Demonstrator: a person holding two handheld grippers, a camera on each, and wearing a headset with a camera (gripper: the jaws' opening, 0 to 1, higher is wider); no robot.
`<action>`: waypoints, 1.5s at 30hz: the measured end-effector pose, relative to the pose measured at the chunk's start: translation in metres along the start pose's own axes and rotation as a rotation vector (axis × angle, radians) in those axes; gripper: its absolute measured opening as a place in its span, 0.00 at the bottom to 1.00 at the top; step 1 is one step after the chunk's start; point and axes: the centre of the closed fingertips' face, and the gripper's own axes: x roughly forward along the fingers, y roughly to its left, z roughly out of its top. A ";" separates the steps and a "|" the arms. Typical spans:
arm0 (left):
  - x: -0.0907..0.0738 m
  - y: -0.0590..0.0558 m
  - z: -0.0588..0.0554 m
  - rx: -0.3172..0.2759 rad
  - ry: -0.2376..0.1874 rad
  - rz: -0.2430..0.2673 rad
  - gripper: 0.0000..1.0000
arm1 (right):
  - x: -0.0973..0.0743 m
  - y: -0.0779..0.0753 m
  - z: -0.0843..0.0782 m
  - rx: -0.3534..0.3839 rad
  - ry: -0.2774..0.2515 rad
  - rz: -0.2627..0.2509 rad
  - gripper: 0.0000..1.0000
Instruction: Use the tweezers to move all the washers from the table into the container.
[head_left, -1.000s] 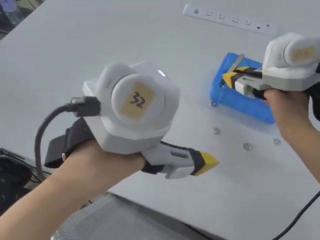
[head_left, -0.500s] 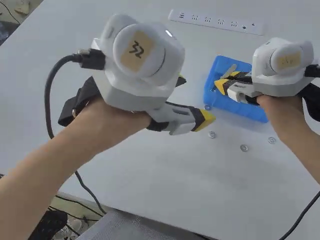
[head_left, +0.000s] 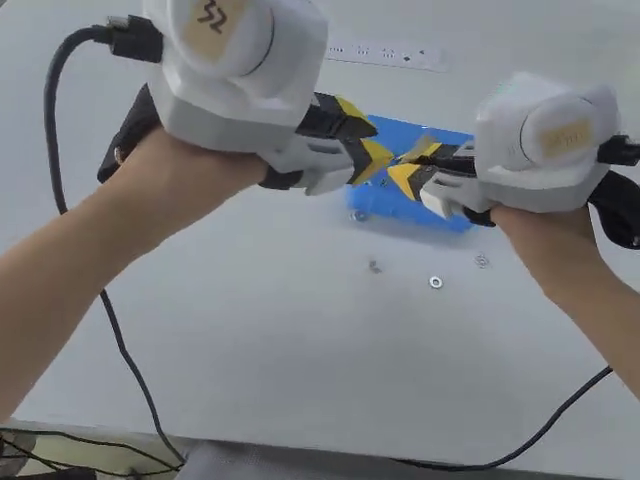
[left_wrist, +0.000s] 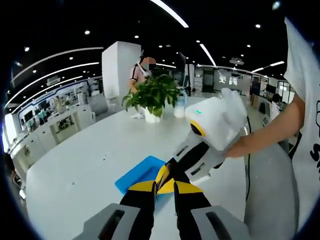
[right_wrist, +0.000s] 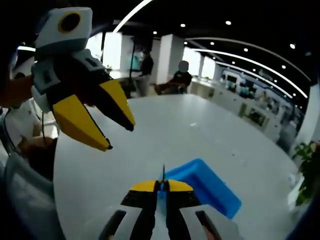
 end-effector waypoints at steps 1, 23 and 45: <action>0.002 -0.003 0.001 0.023 -0.001 -0.019 0.13 | -0.002 0.005 -0.002 -0.015 0.014 0.006 0.02; 0.012 -0.068 -0.031 0.316 0.047 -0.420 0.00 | -0.010 0.067 -0.038 -0.162 0.126 0.233 0.02; 0.040 -0.028 -0.050 0.102 0.066 -0.205 0.00 | 0.011 0.036 -0.056 -0.068 0.042 0.206 0.04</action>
